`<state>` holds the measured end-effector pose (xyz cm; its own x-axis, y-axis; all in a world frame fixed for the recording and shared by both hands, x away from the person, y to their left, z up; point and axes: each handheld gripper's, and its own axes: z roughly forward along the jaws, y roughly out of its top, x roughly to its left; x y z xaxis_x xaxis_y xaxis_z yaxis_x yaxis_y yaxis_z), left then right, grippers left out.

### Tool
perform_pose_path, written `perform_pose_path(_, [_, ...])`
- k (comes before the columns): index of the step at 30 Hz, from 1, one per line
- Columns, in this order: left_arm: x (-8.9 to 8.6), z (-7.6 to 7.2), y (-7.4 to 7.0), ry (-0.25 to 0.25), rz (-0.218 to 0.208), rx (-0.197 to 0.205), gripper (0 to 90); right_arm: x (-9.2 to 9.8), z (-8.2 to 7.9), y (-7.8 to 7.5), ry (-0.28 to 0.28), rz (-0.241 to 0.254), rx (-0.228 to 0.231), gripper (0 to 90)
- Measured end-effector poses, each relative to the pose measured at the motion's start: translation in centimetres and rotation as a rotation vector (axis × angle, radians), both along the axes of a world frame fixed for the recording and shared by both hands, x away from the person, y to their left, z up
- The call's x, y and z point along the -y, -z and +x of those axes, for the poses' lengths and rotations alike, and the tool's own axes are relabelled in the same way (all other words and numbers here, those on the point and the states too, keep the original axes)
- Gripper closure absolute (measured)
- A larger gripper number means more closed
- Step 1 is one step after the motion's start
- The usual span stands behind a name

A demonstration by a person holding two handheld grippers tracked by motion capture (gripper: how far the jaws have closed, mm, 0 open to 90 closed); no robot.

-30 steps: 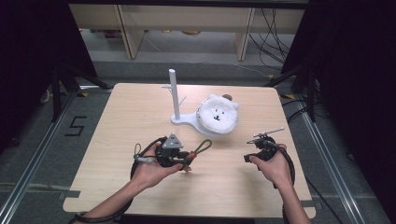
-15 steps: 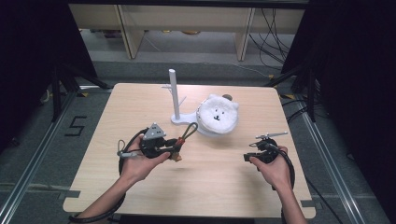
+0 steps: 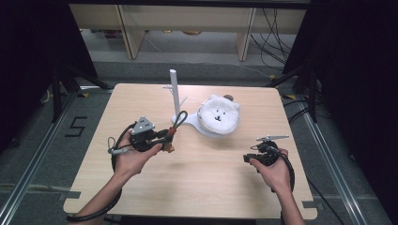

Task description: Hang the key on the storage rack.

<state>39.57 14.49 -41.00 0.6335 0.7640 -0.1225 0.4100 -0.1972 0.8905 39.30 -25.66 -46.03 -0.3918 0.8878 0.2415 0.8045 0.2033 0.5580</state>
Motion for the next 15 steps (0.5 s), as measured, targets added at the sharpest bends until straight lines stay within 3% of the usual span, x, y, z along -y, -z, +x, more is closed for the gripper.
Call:
perform_pose_path(2, [-0.2, 0.2, -0.1, -0.015, -0.007, 0.009, 69.3, 0.3, 0.2, 0.2, -0.012, -0.016, 0.03, 76.5])
perform_pose_path(5, [-0.5, 0.4, -0.2, -0.031, -0.015, 0.02, 69.3, 0.2, 0.1, 0.2, 0.01, 0.009, 0.064, 76.5])
perform_pose_path(7, [-0.7, 0.6, -0.3, -0.039, -0.018, 0.024, 69.3, 0.2, 0.0, 0.1, 0.02, -0.009, 0.053, 76.5])
perform_pose_path(13, [-1.3, 1.1, -0.4, -0.066, -0.019, 0.034, 69.3, 0.4, -0.2, 0.0, 0.043, 0.002, 0.053, 75.2])
perform_pose_path(14, [-1.5, 1.2, -0.4, -0.07, -0.018, 0.036, 69.3, 0.4, -0.3, 0.0, 0.046, 0.008, 0.06, 74.9])
perform_pose_path(15, [-1.6, 1.3, -0.4, -0.07, -0.022, 0.043, 69.3, 0.6, -0.1, 0.3, 0.031, 0.019, 0.103, 74.6])
